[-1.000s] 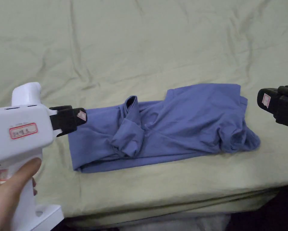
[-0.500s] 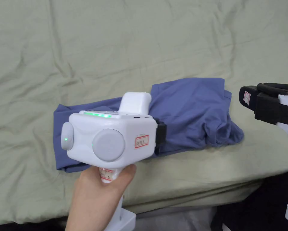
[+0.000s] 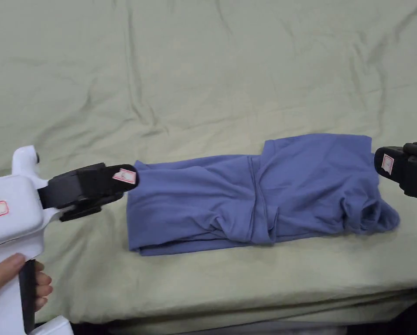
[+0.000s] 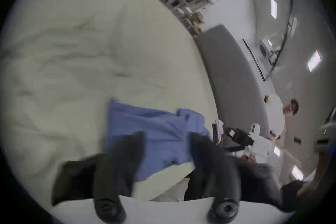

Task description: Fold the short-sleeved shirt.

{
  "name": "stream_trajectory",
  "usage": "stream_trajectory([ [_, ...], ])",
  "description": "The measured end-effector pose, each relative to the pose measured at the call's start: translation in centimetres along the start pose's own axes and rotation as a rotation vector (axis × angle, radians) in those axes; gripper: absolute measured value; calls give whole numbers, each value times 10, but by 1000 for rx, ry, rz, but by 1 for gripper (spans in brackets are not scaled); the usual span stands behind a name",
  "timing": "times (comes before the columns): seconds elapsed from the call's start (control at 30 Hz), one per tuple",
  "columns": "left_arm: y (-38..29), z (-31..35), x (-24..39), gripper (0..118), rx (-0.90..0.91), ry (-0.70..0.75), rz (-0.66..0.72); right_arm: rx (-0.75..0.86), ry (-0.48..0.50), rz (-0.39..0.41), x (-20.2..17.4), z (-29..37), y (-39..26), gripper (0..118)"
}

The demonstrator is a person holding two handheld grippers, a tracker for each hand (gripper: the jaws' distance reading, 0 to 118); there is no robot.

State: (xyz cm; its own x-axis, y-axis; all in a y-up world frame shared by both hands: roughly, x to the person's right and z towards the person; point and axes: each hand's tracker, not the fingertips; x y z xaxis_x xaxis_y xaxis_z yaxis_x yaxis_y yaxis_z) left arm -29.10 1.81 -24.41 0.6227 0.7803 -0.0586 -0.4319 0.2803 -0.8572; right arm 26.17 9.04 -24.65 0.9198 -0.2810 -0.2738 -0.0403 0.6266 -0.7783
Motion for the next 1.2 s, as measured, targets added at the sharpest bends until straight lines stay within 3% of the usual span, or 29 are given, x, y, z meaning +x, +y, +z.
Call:
stream_trajectory([
  [0.07,-2,0,-31,81,6,49,78,-18,9,21,-10,-6,0,2],
  [0.17,-11,-31,-53,81,-44,-40,157,-35,24,39,-21,-14,0,2],
  [0.27,-25,-71,-54,83,-78,-32,99,-44,38,40,-26,-18,0,2],
  [0.33,-32,-66,-51,86,27,-105,58,-44,52,30,-25,-20,0,2],
  [0.43,-36,-59,-47,83,8,-112,78,-46,72,7,-21,-26,-1,2],
  [0.47,-37,-61,-44,51,8,-116,90,-49,73,3,-20,-27,-2,2],
  [0.5,-37,-62,-43,11,10,-28,86,-52,72,3,-19,-28,-3,2],
  [0.53,-39,-64,-39,9,11,91,70,-55,67,4,-18,-29,-4,2],
  [0.6,-38,-63,-37,8,2,0,106,-59,62,-2,-15,-28,-6,2],
  [0.83,-29,-10,-8,8,18,74,39,-46,35,-26,10,-12,-10,2],
  [1.03,-22,47,25,8,132,412,-44,-19,0,-54,31,4,-13,2],
  [1.1,-25,43,60,8,146,550,-162,-12,-5,-64,37,7,-15,2],
  [1.2,-29,7,108,8,79,627,-282,-5,-8,-80,42,10,-17,2],
])
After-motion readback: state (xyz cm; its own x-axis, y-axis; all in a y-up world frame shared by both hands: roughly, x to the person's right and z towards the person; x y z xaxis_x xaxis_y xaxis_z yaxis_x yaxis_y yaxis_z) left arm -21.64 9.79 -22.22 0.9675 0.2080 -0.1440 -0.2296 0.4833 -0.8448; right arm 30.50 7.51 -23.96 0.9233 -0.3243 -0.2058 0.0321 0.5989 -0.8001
